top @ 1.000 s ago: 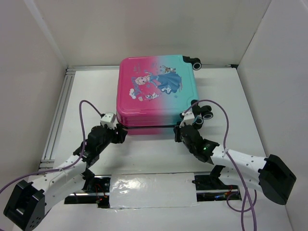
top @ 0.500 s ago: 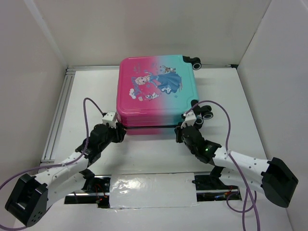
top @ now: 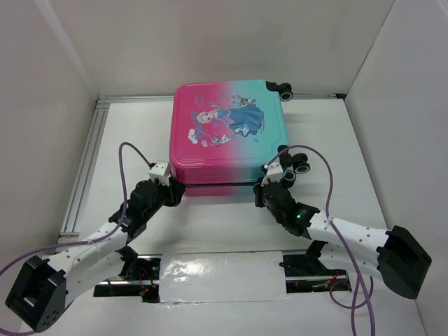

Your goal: Pack the luggage

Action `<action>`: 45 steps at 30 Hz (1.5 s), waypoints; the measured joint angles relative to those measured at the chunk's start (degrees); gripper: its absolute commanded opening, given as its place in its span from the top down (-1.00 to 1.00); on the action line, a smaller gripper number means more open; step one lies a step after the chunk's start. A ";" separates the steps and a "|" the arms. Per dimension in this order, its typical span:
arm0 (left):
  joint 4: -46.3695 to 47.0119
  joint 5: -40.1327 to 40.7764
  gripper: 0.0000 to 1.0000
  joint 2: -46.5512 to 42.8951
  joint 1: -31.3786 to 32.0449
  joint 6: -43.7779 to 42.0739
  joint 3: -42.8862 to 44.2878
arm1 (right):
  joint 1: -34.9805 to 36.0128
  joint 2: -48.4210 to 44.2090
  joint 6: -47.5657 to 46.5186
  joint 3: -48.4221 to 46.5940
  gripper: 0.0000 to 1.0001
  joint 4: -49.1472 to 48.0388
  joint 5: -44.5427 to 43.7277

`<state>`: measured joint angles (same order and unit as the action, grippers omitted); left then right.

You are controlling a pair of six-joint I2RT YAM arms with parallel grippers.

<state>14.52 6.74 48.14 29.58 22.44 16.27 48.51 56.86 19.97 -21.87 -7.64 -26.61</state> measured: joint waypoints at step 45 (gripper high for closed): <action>-3.41 -15.34 1.00 1.60 -18.27 4.79 2.62 | -36.24 -4.52 7.50 -0.57 1.00 6.21 25.94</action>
<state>11.11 -8.60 49.74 11.31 27.22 18.90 12.27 52.34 27.46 -22.44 -1.43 -0.67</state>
